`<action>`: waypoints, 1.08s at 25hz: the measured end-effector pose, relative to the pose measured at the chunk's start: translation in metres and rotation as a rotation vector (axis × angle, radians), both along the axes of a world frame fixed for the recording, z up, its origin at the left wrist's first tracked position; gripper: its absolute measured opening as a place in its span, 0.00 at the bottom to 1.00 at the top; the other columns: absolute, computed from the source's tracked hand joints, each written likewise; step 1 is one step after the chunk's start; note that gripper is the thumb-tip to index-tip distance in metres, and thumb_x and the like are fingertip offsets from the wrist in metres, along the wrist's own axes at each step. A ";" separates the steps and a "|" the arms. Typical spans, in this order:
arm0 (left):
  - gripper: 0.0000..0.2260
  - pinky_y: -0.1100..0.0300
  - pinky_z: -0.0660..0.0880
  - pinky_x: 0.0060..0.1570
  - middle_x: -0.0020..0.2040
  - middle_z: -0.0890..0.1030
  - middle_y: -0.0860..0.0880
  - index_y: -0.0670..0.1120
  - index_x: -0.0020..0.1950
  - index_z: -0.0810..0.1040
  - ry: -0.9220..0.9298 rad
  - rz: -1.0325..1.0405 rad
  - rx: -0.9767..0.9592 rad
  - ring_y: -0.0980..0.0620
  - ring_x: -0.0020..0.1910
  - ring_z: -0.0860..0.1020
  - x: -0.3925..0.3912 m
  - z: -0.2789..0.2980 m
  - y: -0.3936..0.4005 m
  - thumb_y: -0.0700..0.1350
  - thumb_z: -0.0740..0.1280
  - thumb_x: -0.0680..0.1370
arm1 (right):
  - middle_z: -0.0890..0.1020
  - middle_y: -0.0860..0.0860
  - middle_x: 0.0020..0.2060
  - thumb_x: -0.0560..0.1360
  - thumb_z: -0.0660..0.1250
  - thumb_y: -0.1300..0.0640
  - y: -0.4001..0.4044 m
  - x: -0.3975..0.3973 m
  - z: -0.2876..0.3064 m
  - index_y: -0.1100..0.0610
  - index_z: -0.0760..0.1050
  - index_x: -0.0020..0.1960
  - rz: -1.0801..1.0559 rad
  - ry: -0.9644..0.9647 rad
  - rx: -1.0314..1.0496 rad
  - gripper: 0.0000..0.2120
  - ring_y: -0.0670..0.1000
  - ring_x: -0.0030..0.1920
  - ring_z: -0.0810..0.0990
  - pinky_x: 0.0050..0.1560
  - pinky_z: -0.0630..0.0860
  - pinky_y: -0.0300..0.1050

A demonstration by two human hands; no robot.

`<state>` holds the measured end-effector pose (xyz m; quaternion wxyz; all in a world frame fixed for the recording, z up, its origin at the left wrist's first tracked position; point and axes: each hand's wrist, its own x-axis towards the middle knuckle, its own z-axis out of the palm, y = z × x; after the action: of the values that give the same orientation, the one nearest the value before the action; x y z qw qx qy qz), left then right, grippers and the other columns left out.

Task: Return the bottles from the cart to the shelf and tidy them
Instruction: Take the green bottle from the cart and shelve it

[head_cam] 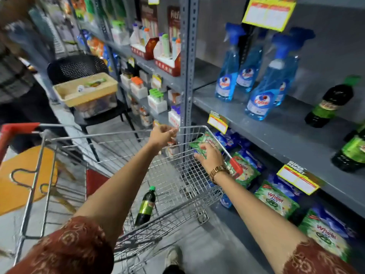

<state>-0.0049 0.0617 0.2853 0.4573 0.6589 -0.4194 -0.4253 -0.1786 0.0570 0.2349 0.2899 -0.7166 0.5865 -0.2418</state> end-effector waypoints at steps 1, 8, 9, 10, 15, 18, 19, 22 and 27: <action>0.04 0.69 0.68 0.22 0.34 0.76 0.48 0.45 0.42 0.75 0.000 0.031 0.035 0.62 0.20 0.74 0.013 -0.011 0.008 0.43 0.65 0.76 | 0.79 0.58 0.57 0.72 0.69 0.55 0.004 0.012 -0.010 0.60 0.73 0.57 0.031 0.016 0.034 0.16 0.58 0.56 0.77 0.55 0.73 0.50; 0.07 0.62 0.61 0.30 0.40 0.76 0.43 0.42 0.48 0.77 0.028 0.154 0.363 0.51 0.31 0.72 0.108 -0.114 0.022 0.37 0.60 0.76 | 0.76 0.58 0.63 0.73 0.68 0.53 -0.013 0.106 -0.088 0.60 0.70 0.63 0.225 0.173 0.417 0.21 0.58 0.62 0.75 0.62 0.72 0.50; 0.08 0.62 0.61 0.30 0.42 0.76 0.43 0.41 0.51 0.78 0.017 0.172 0.406 0.51 0.30 0.71 0.119 -0.133 0.022 0.37 0.60 0.76 | 0.75 0.58 0.64 0.73 0.69 0.52 -0.016 0.119 -0.103 0.60 0.70 0.63 0.249 0.207 0.484 0.23 0.58 0.62 0.74 0.63 0.72 0.50; 0.10 0.62 0.61 0.30 0.42 0.76 0.43 0.39 0.54 0.78 0.013 0.188 0.453 0.51 0.30 0.71 0.128 -0.152 0.023 0.38 0.61 0.76 | 0.74 0.58 0.65 0.73 0.69 0.52 -0.018 0.130 -0.118 0.60 0.69 0.64 0.276 0.240 0.550 0.24 0.58 0.63 0.74 0.62 0.72 0.49; 0.11 0.63 0.69 0.26 0.46 0.78 0.44 0.37 0.56 0.77 0.026 0.198 0.667 0.52 0.33 0.73 0.161 -0.246 0.021 0.40 0.62 0.77 | 0.70 0.58 0.68 0.72 0.67 0.45 -0.026 0.173 -0.202 0.61 0.60 0.71 0.379 0.458 0.919 0.34 0.58 0.67 0.70 0.61 0.70 0.46; 0.15 0.62 0.77 0.36 0.53 0.80 0.41 0.36 0.58 0.77 0.005 0.145 0.720 0.44 0.46 0.79 0.167 -0.297 0.014 0.44 0.65 0.76 | 0.84 0.57 0.32 0.74 0.65 0.43 -0.017 0.185 -0.245 0.63 0.71 0.43 0.414 0.552 1.106 0.21 0.52 0.44 0.82 0.36 0.76 0.38; 0.17 0.57 0.77 0.46 0.57 0.80 0.40 0.36 0.58 0.77 -0.006 0.098 0.743 0.43 0.52 0.79 0.166 -0.312 0.010 0.47 0.66 0.76 | 0.77 0.50 0.16 0.74 0.65 0.45 -0.011 0.186 -0.258 0.58 0.65 0.33 0.359 0.540 1.165 0.20 0.49 0.31 0.81 0.25 0.72 0.35; 0.21 0.56 0.74 0.53 0.60 0.79 0.39 0.38 0.59 0.77 -0.007 0.024 0.838 0.42 0.58 0.77 0.158 -0.347 0.000 0.51 0.68 0.73 | 0.73 0.46 0.22 0.77 0.61 0.60 0.015 0.184 -0.291 0.53 0.62 0.32 0.235 0.286 1.283 0.17 0.36 0.16 0.73 0.17 0.67 0.27; 0.22 0.59 0.74 0.48 0.56 0.80 0.40 0.41 0.56 0.79 -0.051 -0.112 0.900 0.46 0.49 0.77 0.148 -0.383 -0.006 0.55 0.71 0.70 | 0.67 0.63 0.68 0.71 0.68 0.45 0.028 0.199 -0.342 0.59 0.58 0.71 0.166 0.317 1.486 0.35 0.56 0.69 0.68 0.66 0.70 0.52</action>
<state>0.1430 0.0562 -0.0972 0.0914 0.7787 -0.2388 -0.5729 0.0199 0.0850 -0.1067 0.6254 -0.4008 0.5739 0.3448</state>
